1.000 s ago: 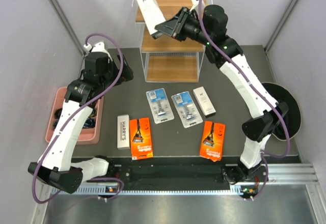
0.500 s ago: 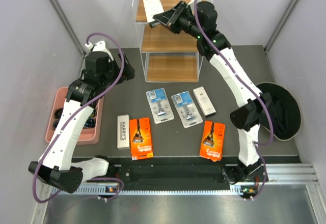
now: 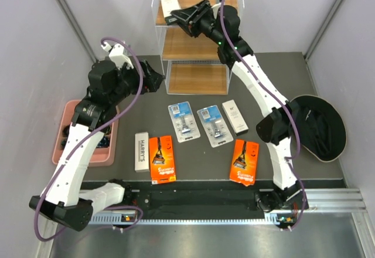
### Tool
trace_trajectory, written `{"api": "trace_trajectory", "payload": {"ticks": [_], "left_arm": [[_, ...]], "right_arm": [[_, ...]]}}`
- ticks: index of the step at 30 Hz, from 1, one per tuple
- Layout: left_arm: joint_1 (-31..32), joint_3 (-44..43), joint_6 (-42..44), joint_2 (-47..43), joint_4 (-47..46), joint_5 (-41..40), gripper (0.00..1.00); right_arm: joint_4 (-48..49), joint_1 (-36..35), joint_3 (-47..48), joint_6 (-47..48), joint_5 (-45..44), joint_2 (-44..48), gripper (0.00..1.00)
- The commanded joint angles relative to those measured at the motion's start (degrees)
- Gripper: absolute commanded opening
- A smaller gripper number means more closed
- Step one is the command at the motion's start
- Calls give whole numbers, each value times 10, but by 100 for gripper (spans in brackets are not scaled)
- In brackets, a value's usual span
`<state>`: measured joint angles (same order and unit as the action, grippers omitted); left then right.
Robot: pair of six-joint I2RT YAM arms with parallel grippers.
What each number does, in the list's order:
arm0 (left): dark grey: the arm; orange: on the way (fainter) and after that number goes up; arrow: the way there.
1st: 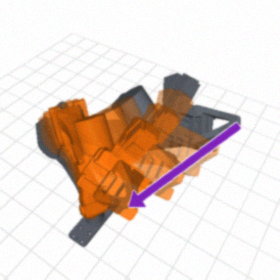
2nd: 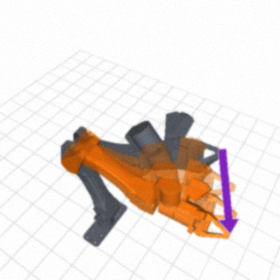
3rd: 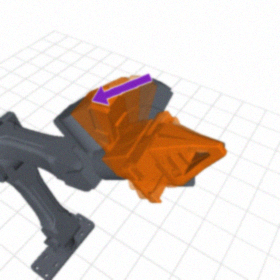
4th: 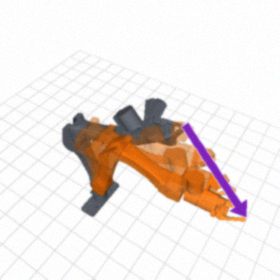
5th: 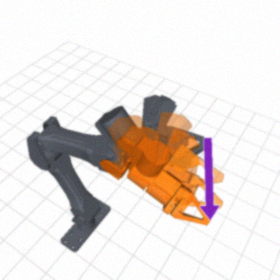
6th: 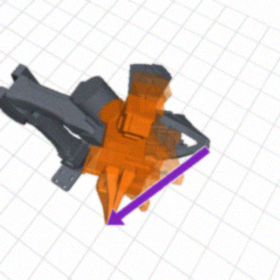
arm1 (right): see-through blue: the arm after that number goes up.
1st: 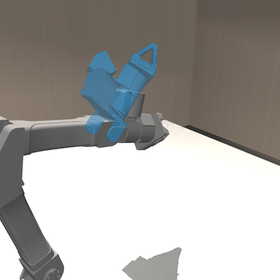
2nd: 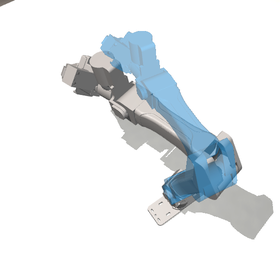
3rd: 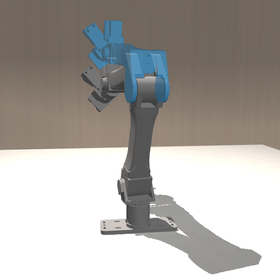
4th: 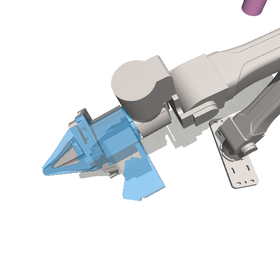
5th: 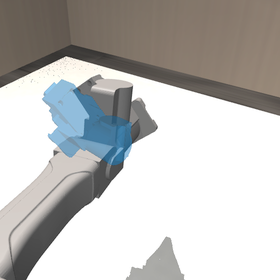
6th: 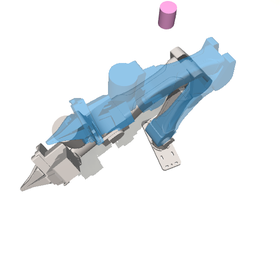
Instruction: Place and organize the shaving razors onto the shelf
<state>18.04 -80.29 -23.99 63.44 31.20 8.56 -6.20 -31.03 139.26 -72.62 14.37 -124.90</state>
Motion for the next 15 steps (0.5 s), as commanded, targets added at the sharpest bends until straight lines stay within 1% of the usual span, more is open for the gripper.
{"api": "trace_trajectory", "payload": {"ticks": [1, 3, 4, 6, 7, 9, 10, 11, 13, 14, 15], "left_arm": [[-2, -29, 19, 5, -71, 43, 81], [-2, -32, 7, 12, -104, 46, 76], [-2, -34, 2, 15, -116, 45, 67], [-2, -48, -11, 32, -138, 51, 57], [-2, -57, -14, 40, -141, 53, 48], [-2, -83, -23, 65, -148, 59, 39], [-2, -91, -25, 72, -152, 61, 36], [-2, -103, -31, 87, -158, 65, 28], [-2, -113, -36, 99, -174, 73, 21], [-2, -122, -44, 111, -181, 74, 12], [-2, -125, -48, 116, -188, 77, 7]], "right_arm": [[43, 4, 20, -31, 2, -8, 43], [43, 4, 16, -31, 7, -5, 49], [44, 4, 15, -31, 8, -2, 50], [42, 4, 9, -30, 15, 2, 54], [41, 4, 6, -29, 18, 7, 55], [36, 4, -1, -27, 25, 11, 58], [36, 4, -3, -25, 29, 12, 58], [33, 4, -3, -24, 34, 13, 58], [29, 4, -7, -24, 39, 14, 59], [31, 3, -7, -24, 44, 12, 59], [30, 2, -8, -24, 47, 12, 59]]}}
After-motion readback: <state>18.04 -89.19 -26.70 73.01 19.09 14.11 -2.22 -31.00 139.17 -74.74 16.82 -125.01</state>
